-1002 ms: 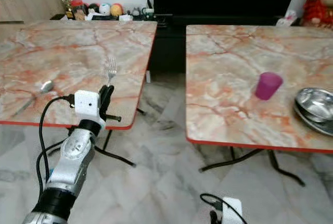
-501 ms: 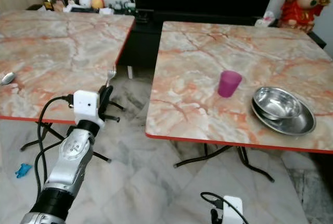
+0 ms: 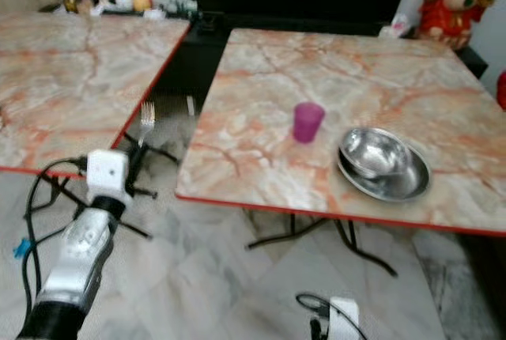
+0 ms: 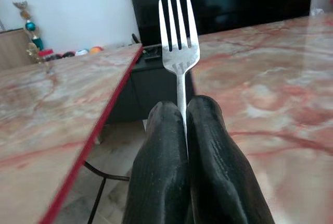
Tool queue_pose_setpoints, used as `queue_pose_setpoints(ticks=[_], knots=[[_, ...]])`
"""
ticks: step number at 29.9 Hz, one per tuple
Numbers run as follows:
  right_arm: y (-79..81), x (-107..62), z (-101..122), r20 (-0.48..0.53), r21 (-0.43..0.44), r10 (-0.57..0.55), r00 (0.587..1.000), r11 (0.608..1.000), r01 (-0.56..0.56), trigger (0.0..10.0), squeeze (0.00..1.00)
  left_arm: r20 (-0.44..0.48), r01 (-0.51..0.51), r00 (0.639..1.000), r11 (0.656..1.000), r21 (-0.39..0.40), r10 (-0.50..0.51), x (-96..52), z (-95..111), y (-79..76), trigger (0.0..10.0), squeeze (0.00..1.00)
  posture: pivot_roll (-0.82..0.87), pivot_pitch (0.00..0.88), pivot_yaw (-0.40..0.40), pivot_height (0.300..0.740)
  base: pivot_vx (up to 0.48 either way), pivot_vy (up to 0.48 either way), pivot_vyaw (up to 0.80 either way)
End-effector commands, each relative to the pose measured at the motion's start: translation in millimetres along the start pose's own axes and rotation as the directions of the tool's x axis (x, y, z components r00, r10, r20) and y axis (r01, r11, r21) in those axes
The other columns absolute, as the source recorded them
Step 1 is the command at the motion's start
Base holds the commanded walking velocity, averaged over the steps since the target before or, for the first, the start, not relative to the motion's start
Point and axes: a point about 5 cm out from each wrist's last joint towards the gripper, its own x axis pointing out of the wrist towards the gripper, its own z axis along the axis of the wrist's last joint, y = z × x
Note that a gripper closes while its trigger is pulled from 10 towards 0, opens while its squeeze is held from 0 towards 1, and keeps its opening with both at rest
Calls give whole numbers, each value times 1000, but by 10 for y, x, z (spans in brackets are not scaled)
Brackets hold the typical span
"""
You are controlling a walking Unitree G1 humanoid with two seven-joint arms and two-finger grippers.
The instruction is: Setting the table
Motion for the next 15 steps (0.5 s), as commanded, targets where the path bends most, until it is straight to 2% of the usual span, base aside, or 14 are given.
queue_pose_setpoints(ticks=[1,8,15], knots=[[-76,-14,-32,-11,-2,-19,1000,1000,19,10000,0,18,23,1000,1000,-7,-23,19,38,-94,10000,0,15,0,-17,740,0,-356,0],[-75,-17,-40,-12,-1,-22,1000,1000,22,10000,0,29,42,999,999,-23,-41,49,65,-171,10000,0,9,0,-12,740,0,-360,0],[-73,-19,-49,-14,1,-24,1000,1000,24,10000,0,30,45,999,999,-25,-44,44,66,-182,10000,0,10,0,-12,740,0,-359,0]])
